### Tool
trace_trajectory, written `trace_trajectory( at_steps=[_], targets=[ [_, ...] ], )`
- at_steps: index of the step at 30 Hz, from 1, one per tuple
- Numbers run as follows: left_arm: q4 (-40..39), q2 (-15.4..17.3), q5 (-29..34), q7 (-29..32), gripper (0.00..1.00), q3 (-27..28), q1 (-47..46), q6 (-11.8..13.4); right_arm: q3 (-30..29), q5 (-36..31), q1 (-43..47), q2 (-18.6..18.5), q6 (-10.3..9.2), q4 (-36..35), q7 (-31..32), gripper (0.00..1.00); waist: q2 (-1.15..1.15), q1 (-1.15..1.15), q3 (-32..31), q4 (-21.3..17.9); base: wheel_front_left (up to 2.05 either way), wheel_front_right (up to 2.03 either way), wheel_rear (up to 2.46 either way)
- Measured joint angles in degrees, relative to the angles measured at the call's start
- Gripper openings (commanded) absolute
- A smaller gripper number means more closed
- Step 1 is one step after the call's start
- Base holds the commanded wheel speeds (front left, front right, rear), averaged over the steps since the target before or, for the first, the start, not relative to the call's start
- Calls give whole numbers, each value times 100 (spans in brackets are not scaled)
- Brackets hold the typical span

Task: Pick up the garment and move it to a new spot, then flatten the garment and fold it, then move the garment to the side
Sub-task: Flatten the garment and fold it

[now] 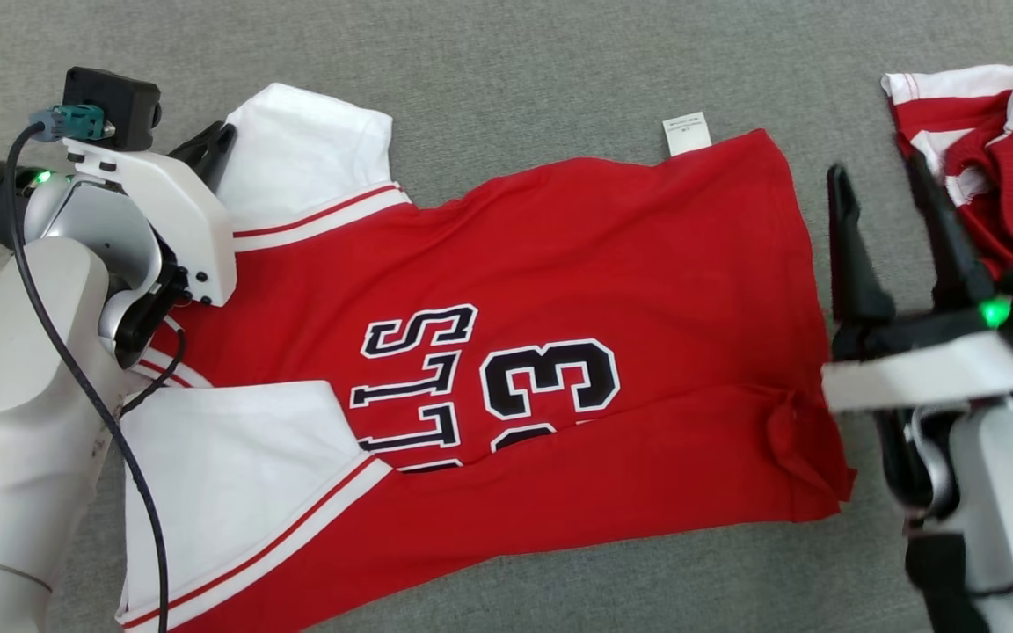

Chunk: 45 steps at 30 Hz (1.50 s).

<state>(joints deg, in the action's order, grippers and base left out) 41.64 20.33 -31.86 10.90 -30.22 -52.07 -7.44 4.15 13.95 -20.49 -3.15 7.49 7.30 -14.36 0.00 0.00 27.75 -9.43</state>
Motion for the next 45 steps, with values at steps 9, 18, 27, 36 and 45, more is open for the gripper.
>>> trace_trajectory(
  at_steps=[9, 18, 27, 36, 45],
  targets=[
    [-315, -183, 18, -511, 0, -193, -168, 0, 313, 308, -1656, -758, 0, 1699, 548, 100, 0, 0, -33, 422, 0, 0, 0],
    [-605, -238, -2, -829, 0, -233, -163, 3, 1093, 749, -2048, -1039, 1, 2953, 1032, 49, 0, 0, 66, 709, 0, 0, 0],
    [-1129, -65, -180, -1009, 0, -101, 149, 45, 1319, 1284, -2202, -1141, 1, 3148, 719, 0, 0, 0, 34, 710, 0, 0, 0],
    [-2640, 370, -416, -1067, 0, 121, 864, 187, 1497, 1967, -1846, -1573, 0, 1948, 947, 0, 0, 0, -93, 789, 0, 0, 0],
    [-4715, 1089, -720, -880, 0, 204, 2715, 592, 1196, 1972, -323, -1919, 0, 478, 1339, 0, 0, 0, -210, 827, 0, 0, 0]
  ],
)
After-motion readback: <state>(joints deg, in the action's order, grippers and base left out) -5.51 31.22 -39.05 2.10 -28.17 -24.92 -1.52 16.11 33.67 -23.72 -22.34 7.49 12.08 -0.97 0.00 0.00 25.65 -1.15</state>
